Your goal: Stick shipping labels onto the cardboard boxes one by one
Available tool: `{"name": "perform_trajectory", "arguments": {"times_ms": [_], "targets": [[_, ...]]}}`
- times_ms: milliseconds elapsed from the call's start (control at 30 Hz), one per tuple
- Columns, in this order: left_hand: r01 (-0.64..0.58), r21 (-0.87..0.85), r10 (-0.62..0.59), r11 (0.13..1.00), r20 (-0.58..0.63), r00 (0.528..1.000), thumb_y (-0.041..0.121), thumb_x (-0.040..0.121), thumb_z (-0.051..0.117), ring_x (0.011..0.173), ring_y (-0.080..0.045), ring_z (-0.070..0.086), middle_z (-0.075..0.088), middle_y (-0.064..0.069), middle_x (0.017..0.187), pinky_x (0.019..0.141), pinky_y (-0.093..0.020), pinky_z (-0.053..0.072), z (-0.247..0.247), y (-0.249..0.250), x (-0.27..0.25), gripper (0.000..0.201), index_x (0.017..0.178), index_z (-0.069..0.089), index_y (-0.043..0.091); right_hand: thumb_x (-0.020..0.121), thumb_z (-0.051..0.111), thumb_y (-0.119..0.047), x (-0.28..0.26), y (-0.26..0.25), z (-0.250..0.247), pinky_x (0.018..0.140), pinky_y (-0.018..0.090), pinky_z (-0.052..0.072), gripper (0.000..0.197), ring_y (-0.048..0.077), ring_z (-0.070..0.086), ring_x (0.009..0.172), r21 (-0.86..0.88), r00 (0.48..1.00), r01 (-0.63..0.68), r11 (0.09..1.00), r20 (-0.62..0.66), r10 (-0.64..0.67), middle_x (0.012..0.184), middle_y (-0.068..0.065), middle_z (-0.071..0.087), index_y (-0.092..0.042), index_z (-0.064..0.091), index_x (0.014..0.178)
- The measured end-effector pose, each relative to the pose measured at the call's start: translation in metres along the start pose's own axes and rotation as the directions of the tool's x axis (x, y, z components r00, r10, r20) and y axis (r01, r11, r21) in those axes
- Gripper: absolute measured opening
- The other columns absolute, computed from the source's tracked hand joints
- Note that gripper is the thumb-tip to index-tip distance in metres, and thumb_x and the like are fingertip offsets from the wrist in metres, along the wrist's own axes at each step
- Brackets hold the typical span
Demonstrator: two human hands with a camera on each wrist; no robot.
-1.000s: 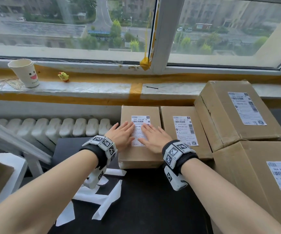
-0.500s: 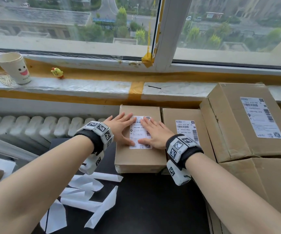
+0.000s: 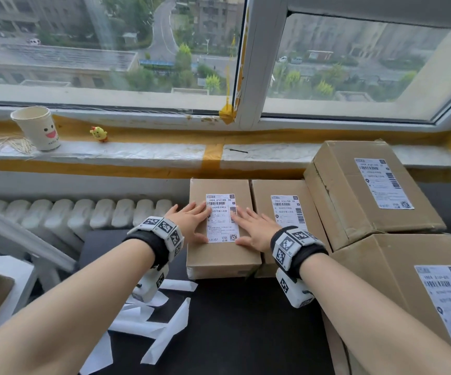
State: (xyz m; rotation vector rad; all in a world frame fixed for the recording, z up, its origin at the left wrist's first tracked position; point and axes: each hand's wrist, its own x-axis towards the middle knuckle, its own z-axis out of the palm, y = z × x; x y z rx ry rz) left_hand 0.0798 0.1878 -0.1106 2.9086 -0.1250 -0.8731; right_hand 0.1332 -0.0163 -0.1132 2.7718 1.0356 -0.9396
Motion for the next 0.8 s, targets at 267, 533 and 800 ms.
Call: {"name": "perform_trajectory", "arguments": {"times_ms": [267,533,800], "targets": [[-0.091,0.026,0.093,0.995,-0.062,0.994,0.057,0.091,0.041,0.148,-0.015,-0.001,-0.004,0.008,0.160,0.118,-0.048,0.001,0.037,0.029,-0.042,0.078,0.151,0.002,0.024,0.097,0.028,-0.052,-0.036,-0.028,0.035,0.118,0.036,-0.001,0.073,0.012,-0.006,0.147,0.001,0.996,-0.048,0.999,-0.069,0.048,0.159,-0.004,-0.012,-0.019,-0.009,0.150],[-0.033,0.009,0.034,0.999,-0.120,0.992,0.051,0.095,0.034,0.148,-0.015,-0.003,-0.005,0.007,0.160,0.118,-0.047,0.002,0.067,0.043,-0.076,0.073,0.151,-0.002,0.022,0.091,0.045,-0.053,-0.074,-0.047,0.068,0.120,0.037,0.001,0.086,0.013,-0.006,0.147,-0.012,0.995,-0.061,0.998,-0.082,0.059,0.159,-0.004,-0.011,-0.019,-0.008,0.151],[-0.058,0.023,0.061,0.998,-0.136,0.989,0.040,0.097,0.037,0.148,-0.018,0.000,-0.003,0.004,0.160,0.119,-0.046,0.003,0.079,0.053,-0.110,0.065,0.151,0.005,0.024,0.097,0.041,-0.042,-0.111,-0.063,0.079,0.120,0.041,0.010,0.067,0.015,0.001,0.147,0.055,0.981,-0.131,0.990,-0.138,0.137,0.160,-0.002,-0.001,-0.019,0.009,0.151]]}}
